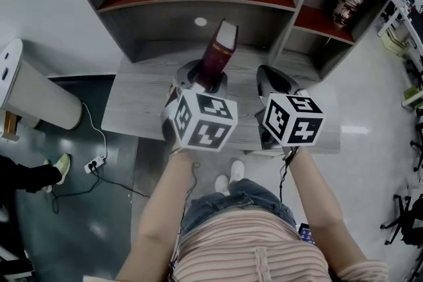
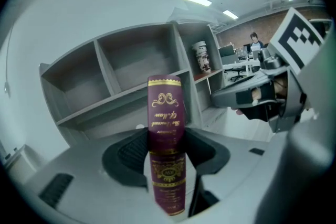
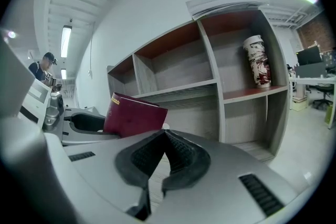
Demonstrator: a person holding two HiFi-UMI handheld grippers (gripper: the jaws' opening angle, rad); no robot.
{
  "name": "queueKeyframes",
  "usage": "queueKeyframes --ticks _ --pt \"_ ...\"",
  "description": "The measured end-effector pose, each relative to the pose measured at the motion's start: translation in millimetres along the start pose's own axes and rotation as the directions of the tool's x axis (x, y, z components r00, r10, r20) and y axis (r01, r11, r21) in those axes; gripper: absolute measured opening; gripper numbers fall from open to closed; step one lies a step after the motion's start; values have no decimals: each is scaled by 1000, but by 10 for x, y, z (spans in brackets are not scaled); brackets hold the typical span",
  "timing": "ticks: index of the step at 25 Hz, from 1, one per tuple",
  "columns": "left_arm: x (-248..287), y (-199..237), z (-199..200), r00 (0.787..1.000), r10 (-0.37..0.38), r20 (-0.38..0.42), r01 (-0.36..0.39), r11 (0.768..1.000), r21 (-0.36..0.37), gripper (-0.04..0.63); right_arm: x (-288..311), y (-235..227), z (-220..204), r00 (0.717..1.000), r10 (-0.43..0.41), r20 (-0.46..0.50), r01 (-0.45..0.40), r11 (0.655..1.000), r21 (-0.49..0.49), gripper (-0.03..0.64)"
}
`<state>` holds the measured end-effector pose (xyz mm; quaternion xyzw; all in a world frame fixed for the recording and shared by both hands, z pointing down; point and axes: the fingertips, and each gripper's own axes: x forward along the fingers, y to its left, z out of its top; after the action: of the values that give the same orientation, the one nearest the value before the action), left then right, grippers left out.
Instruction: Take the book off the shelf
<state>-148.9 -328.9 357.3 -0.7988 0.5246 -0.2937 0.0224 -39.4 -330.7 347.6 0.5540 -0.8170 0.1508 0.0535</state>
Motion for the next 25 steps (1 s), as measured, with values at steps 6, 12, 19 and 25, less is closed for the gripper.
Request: queueKeyframes --ticks 6,12,19,25 --pt "18 28 -67 1000 7 -16 -9 997 -73 216 -5 33 19 1000 26 0 -26 1000 -5 8" --pt "60 28 -115 1000 3 -22 -6 991 -134 216 -18 98 74 998 51 27 -50 999 -13 8" --pt "78 65 -143 1000 0 -21 -4 979 -203 216 -36 137 90 999 40 27 -38 996 -82 8" --pt "68 103 -151 1000 6 -14 -9 971 -239 216 -11 113 51 999 39 9 -38 996 -82 8"
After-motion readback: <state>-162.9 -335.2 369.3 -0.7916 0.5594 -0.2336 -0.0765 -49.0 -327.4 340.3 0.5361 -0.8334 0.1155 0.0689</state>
